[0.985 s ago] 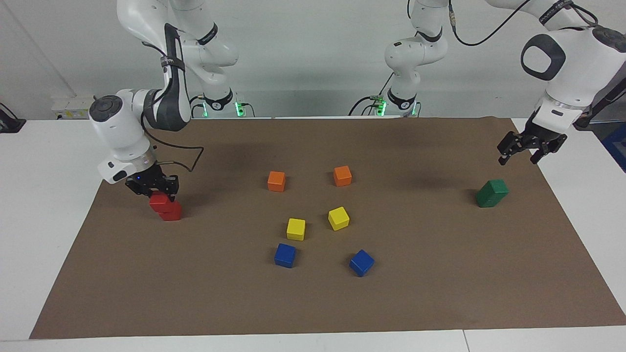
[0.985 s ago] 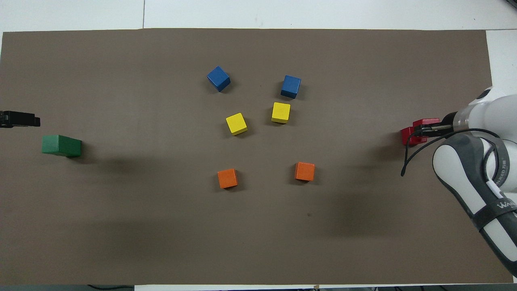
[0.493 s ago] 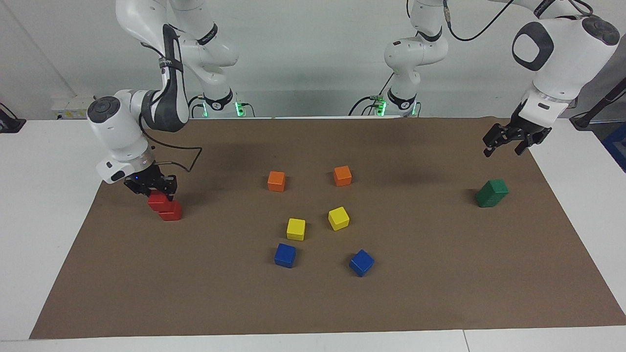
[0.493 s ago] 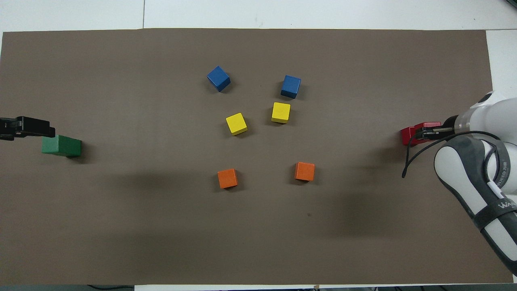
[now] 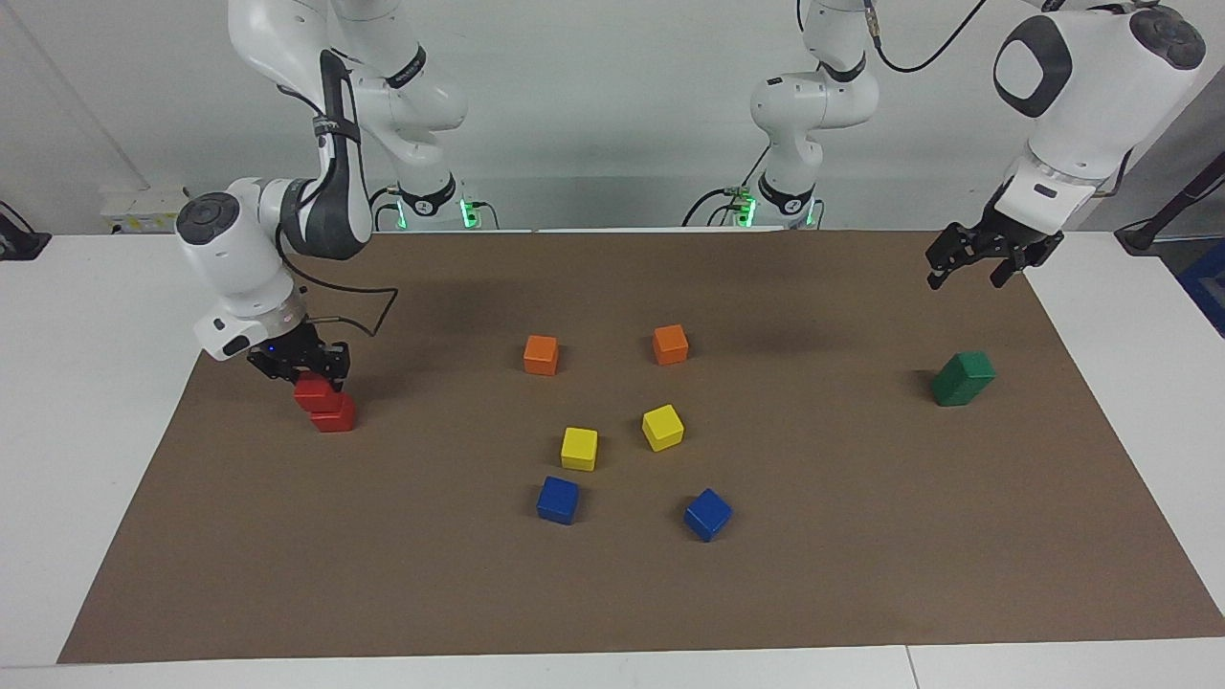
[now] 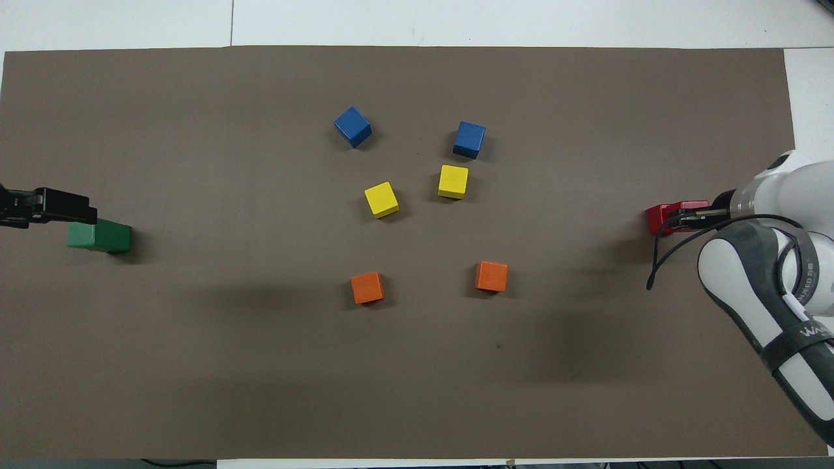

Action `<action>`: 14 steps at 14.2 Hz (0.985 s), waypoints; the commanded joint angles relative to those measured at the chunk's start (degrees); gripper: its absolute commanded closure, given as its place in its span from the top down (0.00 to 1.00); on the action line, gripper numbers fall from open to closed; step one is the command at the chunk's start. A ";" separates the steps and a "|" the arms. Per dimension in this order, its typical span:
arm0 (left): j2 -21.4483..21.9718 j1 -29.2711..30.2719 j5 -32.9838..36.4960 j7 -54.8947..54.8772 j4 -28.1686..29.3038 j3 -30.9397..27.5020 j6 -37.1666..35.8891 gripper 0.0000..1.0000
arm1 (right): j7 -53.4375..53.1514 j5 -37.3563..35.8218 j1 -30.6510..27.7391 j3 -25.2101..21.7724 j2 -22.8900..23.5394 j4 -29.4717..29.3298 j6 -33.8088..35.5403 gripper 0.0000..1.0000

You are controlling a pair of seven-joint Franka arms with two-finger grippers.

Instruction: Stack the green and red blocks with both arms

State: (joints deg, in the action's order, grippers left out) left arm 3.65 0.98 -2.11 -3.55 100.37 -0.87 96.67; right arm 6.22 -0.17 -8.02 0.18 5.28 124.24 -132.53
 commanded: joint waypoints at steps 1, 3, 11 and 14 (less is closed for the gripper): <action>0.22 -1.50 1.14 5.54 -2.81 -0.80 -2.99 1.00 | -0.42 0.26 -0.77 0.70 -0.63 1.87 -2.81 0.08; 0.22 -1.86 1.23 7.24 -2.81 -0.80 -1.84 1.00 | -0.51 0.26 -0.60 0.70 -0.63 2.58 -4.39 0.08; 0.57 -1.50 3.07 1.79 -1.67 -0.71 0.01 1.00 | -0.34 0.26 -0.24 0.70 -0.45 2.67 -4.84 0.09; 0.57 -1.68 3.87 0.65 -1.67 -0.80 -0.08 1.00 | -0.34 0.26 -0.24 0.70 -0.45 2.67 -4.84 0.18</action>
State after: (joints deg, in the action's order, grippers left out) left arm 3.79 0.25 -0.02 -1.50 98.09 -0.94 95.90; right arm 6.22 -0.17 -7.86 0.41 5.30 125.92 -136.14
